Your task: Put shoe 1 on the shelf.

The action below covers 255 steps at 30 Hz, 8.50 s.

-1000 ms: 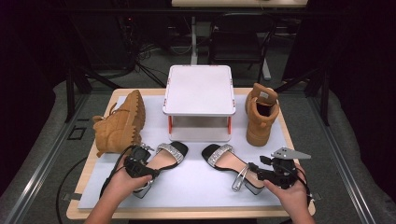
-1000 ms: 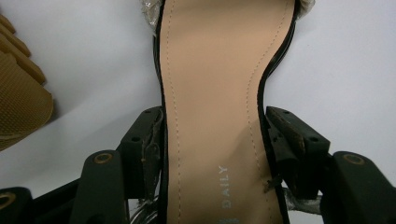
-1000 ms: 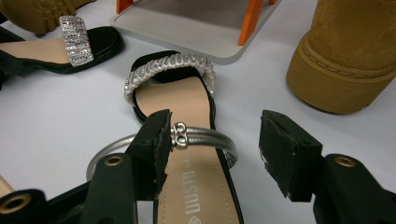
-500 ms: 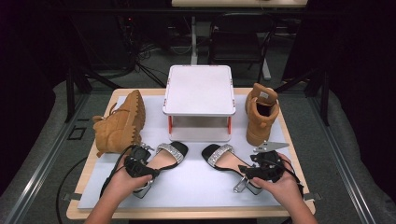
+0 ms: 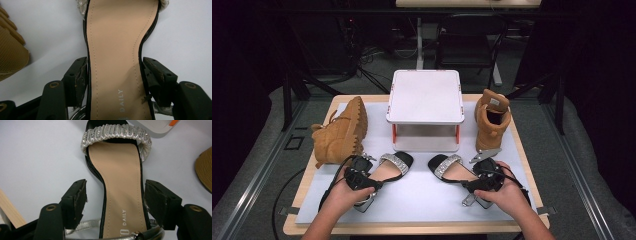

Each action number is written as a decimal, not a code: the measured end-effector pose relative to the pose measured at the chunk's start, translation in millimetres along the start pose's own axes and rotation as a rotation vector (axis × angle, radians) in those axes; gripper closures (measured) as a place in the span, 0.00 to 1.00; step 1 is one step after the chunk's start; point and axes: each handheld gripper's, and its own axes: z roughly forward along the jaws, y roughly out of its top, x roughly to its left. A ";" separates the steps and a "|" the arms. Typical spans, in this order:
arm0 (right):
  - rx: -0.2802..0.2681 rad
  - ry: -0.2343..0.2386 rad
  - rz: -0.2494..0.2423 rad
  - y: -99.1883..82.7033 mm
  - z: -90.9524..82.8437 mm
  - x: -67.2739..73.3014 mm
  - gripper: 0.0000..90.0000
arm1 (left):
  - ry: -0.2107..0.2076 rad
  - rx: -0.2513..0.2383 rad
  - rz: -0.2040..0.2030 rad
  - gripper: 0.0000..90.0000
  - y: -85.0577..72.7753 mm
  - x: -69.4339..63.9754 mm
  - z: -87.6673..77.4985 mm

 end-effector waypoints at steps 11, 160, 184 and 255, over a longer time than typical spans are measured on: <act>0.114 0.016 -0.019 5.7 17.0 -4.4 0.36 | -0.016 -0.012 0.031 0.43 -2.5 1.5 -0.6; 0.021 -0.141 0.316 40.2 57.1 4.1 0.43 | 0.006 -0.197 -0.094 0.44 48.5 -9.2 12.3; -0.141 -0.104 0.223 30.6 -2.1 22.6 0.47 | -0.040 -0.325 -0.007 0.48 27.4 -13.7 -40.8; -0.131 -0.040 0.198 -69.6 -11.4 18.7 1.00 | -0.073 -0.318 0.006 1.00 -71.6 7.7 -24.6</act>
